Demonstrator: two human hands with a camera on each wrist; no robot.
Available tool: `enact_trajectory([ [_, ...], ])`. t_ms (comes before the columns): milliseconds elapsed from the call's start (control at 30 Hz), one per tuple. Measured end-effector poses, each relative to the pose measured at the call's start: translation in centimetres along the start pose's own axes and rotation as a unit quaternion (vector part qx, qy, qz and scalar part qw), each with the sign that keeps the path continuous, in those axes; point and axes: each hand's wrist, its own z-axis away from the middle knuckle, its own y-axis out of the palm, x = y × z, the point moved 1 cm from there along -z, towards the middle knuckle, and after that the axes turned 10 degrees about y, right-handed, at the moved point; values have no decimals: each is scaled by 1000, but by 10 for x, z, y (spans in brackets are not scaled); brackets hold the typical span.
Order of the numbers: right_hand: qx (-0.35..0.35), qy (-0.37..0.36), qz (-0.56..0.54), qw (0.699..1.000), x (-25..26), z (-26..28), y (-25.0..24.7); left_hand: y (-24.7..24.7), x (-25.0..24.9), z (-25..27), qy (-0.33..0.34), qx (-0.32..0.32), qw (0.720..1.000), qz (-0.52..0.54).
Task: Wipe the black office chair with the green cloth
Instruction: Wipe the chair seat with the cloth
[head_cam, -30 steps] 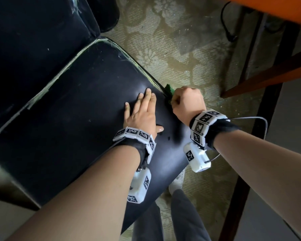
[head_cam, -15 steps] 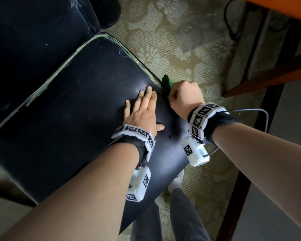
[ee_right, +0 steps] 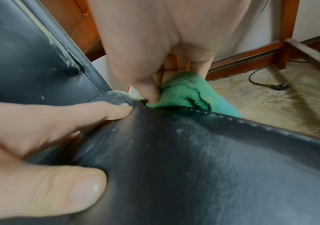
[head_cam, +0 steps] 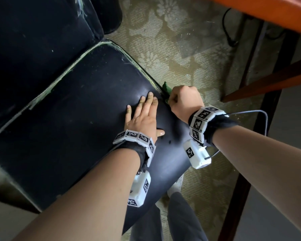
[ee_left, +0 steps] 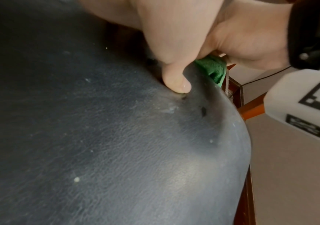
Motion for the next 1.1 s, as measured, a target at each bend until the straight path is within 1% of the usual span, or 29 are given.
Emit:
enact_trajectory([
  [100, -1, -3, 14, 1000, 7, 0, 3, 3, -1, 2, 5, -2, 1000, -7],
  [267, -26, -6, 14, 1000, 32, -14, 4, 6, -1, 1, 2, 0, 1000, -12],
  [533, -14, -4, 15, 1000, 13, -3, 3, 6, 0, 1, 6, -2, 1000, -11],
  [667, -19, 2, 30, 999, 25, -11, 5, 8, -2, 2, 7, 3, 1000, -17],
  [800, -32, 23, 16, 999, 40, -24, 6, 9, -1, 1, 10, -6, 1000, -14],
  [867, -31, 15, -1, 999, 36, -21, 7, 7, 0, 3, 15, -6, 1000, -13],
  [967, -17, -1, -2, 1000, 15, -6, 7, 1, -1, 9, 32, 6, 999, -18],
  [1067, 9, 3, -13, 1000, -9, 7, 5, -8, 0, 16, 65, 38, 997, -29],
  [1100, 13, 6, -20, 1000, -13, 8, 5, -12, 1, 16, 68, 35, 996, -37],
])
